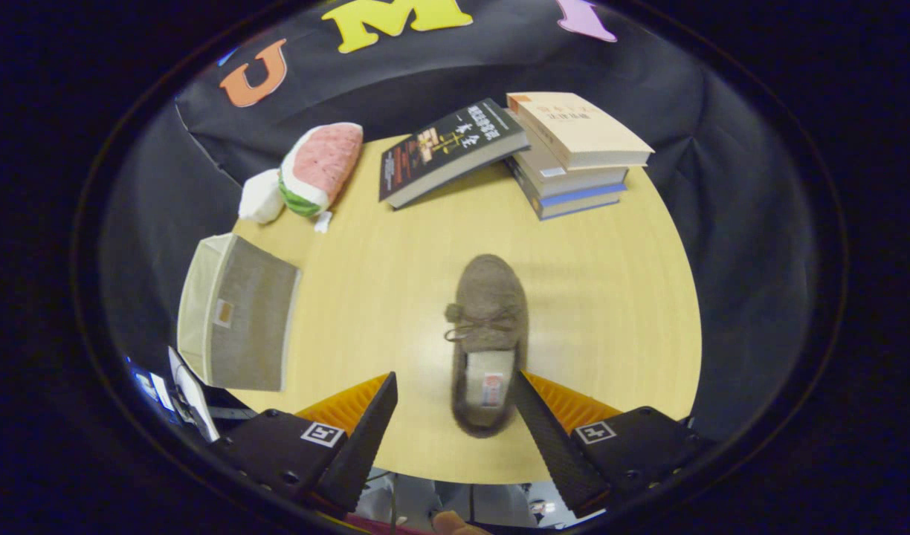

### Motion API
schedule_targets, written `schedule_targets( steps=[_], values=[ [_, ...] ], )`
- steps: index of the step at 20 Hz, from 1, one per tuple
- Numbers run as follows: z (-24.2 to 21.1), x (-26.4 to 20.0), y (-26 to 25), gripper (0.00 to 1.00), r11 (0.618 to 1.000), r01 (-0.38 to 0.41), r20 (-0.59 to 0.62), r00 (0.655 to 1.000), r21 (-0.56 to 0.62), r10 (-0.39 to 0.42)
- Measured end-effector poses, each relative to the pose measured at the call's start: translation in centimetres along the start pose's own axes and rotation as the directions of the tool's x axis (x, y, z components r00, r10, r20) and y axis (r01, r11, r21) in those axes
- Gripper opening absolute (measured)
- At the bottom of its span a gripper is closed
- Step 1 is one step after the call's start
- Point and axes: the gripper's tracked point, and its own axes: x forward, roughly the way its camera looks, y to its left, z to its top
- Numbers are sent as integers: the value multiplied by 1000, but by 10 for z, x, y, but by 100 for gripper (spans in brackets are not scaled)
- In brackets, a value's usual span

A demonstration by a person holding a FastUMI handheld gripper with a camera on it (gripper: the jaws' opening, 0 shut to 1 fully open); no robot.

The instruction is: Open the storage box then place both shoes into the box .Put the left shoe in first, then the right shoe, with the right side of both shoes facing outward in a uniform manner.

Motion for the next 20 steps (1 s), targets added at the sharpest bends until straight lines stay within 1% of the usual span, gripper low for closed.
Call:
schedule_targets(
  steps=[3,5,7,9,10,12,14,15,16,17,19,20],
  values=[
    [-7,28,-29,97,998,58,-47,997,8,-57],
    [-7,45,-48,96,994,111,-62,992,-3,-111],
    [-8,58,-58,97,989,145,-70,987,-26,-147],
    [-5,66,-75,97,975,216,-64,974,-53,-219],
    [-3,69,-77,97,971,230,-59,971,-62,-233],
    [-5,76,-78,97,971,232,-69,969,-62,-236],
    [-8,86,-77,93,973,226,-86,970,-45,-229],
    [-10,91,-75,89,977,212,-100,972,-25,-213],
    [-13,95,-70,81,982,191,-115,975,1,-190],
    [-11,96,-65,77,984,176,-114,978,15,-173],
    [-14,100,-50,46,992,123,-129,984,0,-122],
    [-13,101,-45,30,993,121,-115,986,-14,-122]
  ],
)
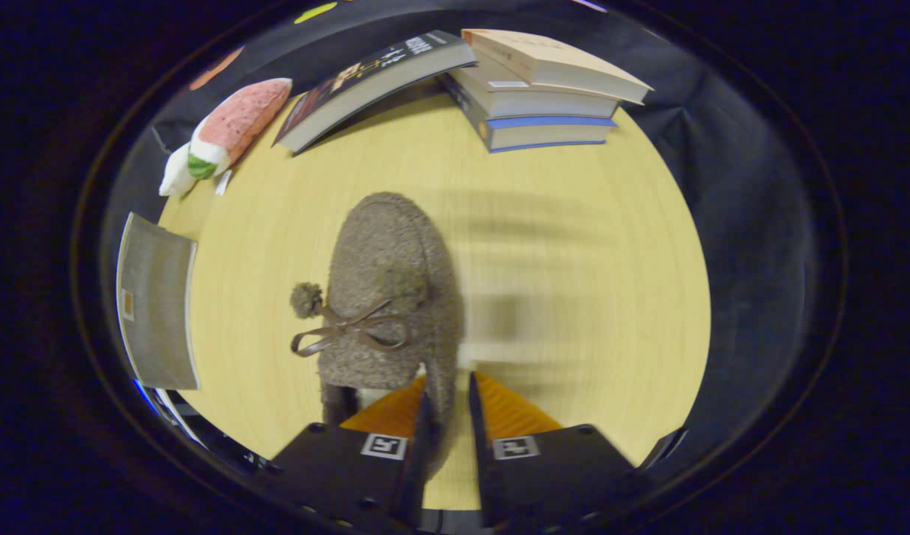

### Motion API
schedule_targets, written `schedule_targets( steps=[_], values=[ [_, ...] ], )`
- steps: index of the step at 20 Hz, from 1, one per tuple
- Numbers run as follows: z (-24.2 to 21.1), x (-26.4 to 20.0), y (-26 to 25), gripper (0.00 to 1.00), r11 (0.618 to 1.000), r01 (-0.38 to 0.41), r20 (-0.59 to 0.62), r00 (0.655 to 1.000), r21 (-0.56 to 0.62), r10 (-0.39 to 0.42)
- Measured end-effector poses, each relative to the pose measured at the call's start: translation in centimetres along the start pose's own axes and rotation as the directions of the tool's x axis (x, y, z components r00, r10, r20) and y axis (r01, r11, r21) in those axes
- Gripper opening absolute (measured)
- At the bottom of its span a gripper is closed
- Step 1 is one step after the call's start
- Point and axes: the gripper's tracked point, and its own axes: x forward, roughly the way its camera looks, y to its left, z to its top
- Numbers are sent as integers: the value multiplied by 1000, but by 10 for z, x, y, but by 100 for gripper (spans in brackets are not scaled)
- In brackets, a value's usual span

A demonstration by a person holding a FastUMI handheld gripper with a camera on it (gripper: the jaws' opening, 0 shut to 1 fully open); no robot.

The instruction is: Open the storage box then place both shoes into the box .Put the left shoe in first, then the right shoe, with the right side of both shoes facing outward in a uniform manner.

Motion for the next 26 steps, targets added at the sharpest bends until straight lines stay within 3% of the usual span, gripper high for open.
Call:
schedule_targets(
  steps=[1,3,4,6,11,16,26],
  values=[
    [1,4,1,14,1000,10,19,1000,-20,-9],
    [4,-1,1,17,1000,5,30,1000,17,-5],
    [4,2,1,5,999,0,39,999,36,-2],
    [3,1,1,0,997,-11,36,999,76,8],
    [-5,-17,5,0,985,-55,36,998,164,49],
    [-1,-85,39,0,982,-104,111,990,160,87],
    [15,-217,182,0,973,-195,235,958,121,163]
  ],
)
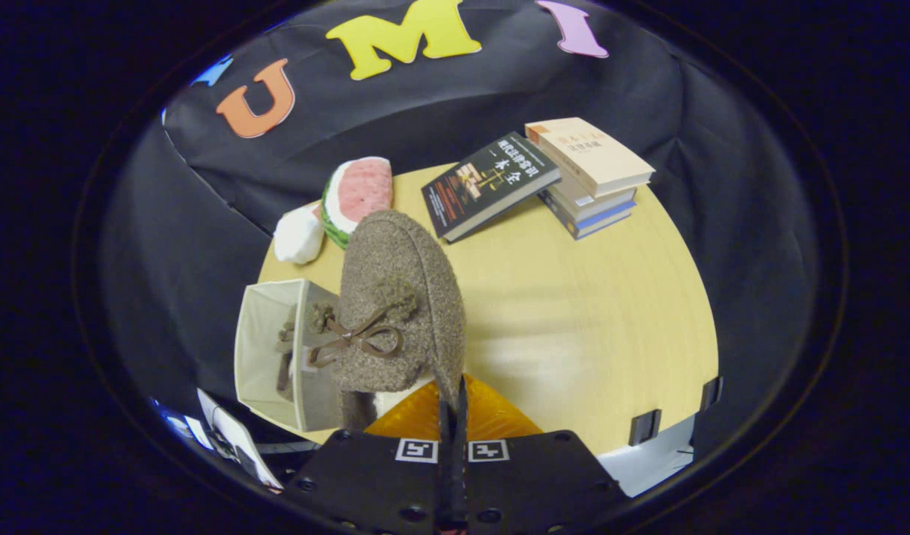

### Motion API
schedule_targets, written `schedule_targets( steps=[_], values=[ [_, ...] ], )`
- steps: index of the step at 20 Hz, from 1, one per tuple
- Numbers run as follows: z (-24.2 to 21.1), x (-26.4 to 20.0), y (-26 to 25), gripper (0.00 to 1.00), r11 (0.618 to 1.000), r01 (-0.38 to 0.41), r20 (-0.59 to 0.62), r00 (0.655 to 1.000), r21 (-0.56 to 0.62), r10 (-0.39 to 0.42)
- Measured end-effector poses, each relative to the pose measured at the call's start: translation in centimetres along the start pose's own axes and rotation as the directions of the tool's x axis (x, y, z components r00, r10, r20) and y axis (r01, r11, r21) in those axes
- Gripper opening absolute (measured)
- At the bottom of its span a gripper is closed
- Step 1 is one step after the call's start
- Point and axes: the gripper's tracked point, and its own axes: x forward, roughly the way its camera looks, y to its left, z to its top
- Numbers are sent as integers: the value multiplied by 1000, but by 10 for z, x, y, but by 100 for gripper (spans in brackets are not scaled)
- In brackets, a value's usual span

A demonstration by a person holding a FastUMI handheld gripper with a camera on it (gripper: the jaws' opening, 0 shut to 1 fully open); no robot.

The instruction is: Open the storage box then place both shoes into the box .Put the left shoe in first, then the right shoe, with the right side of both shoes facing outward in a uniform manner.

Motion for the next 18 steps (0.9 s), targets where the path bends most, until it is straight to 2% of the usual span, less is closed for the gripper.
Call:
schedule_targets(
  steps=[3,5,8,10,18],
  values=[
    [-5,-9,58,0,999,-50,-14,999,21,51],
    [-12,-7,93,0,996,-88,-39,995,-6,88],
    [-26,7,148,0,992,-108,-67,992,-61,104],
    [-36,25,182,0,991,-120,-92,989,-51,115],
    [-65,104,232,0,999,1,-151,989,-42,-7]
  ],
)
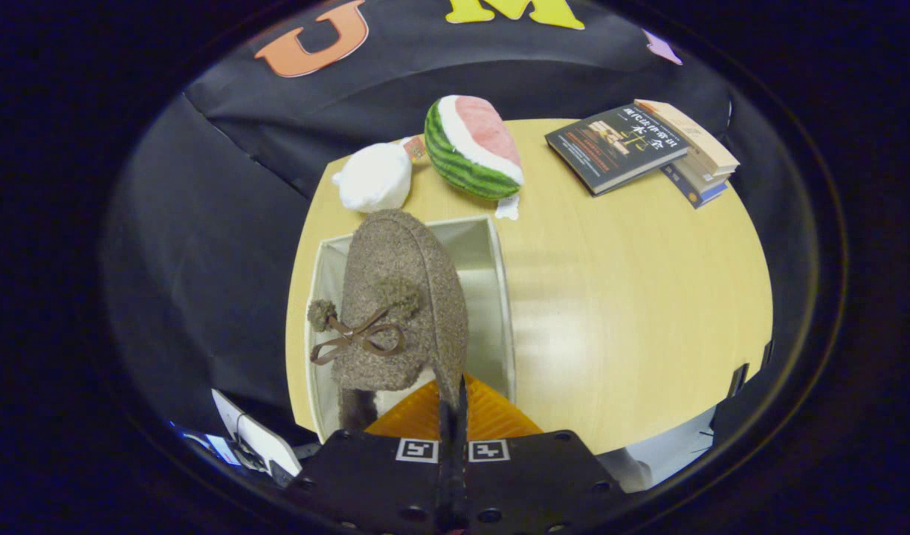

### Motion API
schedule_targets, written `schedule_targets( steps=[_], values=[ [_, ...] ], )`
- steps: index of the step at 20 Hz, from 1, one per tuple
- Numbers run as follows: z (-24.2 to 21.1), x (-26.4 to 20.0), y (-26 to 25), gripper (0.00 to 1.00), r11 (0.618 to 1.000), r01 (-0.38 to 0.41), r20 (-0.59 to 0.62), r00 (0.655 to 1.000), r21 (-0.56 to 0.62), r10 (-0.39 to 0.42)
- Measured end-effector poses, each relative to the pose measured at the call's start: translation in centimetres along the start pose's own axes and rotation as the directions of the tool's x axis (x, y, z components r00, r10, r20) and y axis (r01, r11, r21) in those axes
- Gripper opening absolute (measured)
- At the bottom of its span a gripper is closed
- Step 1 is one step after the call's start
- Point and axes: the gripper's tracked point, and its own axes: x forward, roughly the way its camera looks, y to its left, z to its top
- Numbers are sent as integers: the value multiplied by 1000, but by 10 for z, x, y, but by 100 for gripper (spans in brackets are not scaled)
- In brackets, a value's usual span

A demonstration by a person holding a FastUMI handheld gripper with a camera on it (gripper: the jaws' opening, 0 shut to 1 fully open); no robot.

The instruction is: Open the storage box then place both shoes into the box .Put the left shoe in first, then the right shoe, with the right side of both shoes facing outward in a uniform manner.

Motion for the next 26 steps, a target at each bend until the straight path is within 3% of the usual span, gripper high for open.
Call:
schedule_targets(
  steps=[6,13,23,26],
  values=[
    [-1,37,-21,0,987,161,-9,987,26,-161],
    [-2,37,-23,5,983,175,1,985,63,-175],
    [1,-2,-15,31,990,123,83,988,71,-129],
    [2,-32,-13,48,994,79,143,986,72,-89]
  ],
)
